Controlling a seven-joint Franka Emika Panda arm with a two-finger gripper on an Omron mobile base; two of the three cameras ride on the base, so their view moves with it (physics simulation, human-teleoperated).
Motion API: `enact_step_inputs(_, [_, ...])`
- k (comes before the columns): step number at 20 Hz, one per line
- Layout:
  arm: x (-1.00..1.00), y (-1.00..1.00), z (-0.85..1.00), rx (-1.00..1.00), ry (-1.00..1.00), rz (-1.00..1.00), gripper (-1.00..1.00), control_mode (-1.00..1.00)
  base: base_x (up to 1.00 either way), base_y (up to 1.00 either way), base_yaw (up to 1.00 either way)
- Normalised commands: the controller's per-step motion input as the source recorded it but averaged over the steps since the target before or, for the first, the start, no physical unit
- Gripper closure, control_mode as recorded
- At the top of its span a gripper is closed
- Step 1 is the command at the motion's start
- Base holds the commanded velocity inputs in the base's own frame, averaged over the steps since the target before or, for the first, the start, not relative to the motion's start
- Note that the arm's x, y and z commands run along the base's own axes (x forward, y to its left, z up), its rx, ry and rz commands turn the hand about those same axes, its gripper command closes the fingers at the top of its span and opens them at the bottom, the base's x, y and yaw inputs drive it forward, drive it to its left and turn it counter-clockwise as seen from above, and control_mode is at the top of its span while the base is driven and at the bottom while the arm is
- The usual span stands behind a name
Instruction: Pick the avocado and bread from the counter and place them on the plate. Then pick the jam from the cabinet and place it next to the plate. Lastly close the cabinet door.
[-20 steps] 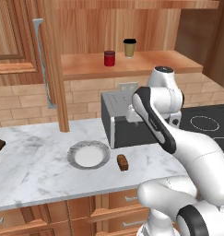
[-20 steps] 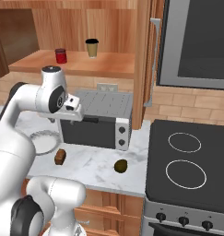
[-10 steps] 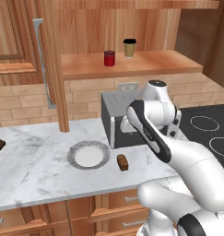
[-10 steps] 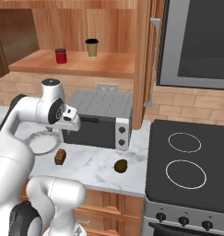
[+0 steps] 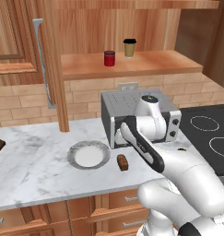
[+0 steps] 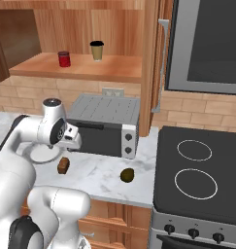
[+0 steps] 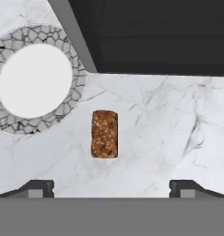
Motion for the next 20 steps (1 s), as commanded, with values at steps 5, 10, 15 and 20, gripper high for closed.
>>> enact_step_inputs(5, [0.2, 0.13, -0.48, 0.03, 0.0, 0.0, -1.0, -1.0, 0.0, 0.0, 0.0])
enact_step_inputs(10, [0.31, 0.12, -0.47, 0.0, 0.0, 0.0, -1.0, -1.0, 0.0, 0.0, 0.0])
enact_step_inputs(15, [0.33, 0.13, -0.49, 0.0, 0.0, -0.01, -1.0, -1.0, 0.0, 0.0, 0.0])
enact_step_inputs(20, [0.23, 0.13, -0.49, 0.0, 0.0, 0.0, -1.0, -1.0, 0.0, 0.0, 0.0])
